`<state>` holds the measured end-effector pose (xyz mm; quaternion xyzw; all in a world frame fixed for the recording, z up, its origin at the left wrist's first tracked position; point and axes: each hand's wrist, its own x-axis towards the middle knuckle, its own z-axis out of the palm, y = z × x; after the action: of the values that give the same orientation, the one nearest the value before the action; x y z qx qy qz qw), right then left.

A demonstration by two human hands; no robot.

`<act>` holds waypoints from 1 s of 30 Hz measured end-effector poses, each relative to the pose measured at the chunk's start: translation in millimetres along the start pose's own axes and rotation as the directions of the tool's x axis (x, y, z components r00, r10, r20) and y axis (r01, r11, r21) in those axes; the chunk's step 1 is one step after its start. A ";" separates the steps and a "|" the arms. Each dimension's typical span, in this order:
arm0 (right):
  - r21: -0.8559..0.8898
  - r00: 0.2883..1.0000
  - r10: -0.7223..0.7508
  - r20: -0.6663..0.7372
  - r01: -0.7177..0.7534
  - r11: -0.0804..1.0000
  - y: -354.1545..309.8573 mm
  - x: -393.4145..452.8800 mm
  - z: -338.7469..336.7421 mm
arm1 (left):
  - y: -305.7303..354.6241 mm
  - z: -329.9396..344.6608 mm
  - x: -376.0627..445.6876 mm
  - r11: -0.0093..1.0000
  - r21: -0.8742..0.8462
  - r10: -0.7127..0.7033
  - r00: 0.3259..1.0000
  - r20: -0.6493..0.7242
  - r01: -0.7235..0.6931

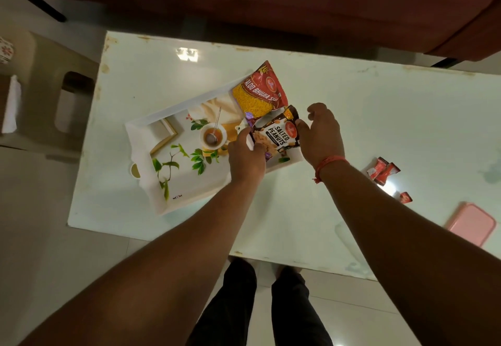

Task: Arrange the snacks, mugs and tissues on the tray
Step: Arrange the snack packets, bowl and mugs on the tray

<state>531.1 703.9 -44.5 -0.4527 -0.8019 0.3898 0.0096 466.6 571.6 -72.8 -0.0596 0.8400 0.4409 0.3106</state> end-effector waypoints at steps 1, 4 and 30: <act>-0.041 0.999 -0.034 -0.019 0.033 0.999 0.1 -4.7 -1.0 | 0.0 -3.0 -1.5 0.999 0.049 0.023 0.999 -0.027 -0.022; -0.193 0.985 -0.172 -0.031 0.163 0.968 -8.2 -22.0 -4.0 | 2.6 -20.7 -13.7 0.946 0.288 0.166 0.985 -0.048 -0.145; -0.479 0.818 -0.319 0.479 0.548 0.686 -341.6 -81.3 300.1 | -37.7 -480.8 155.0 0.306 0.895 0.534 0.837 0.120 -0.324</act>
<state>223.1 361.5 -9.5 -0.1465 -0.9550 0.1783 -0.1861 131.2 201.7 12.7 0.2958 0.9520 -0.0105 0.0783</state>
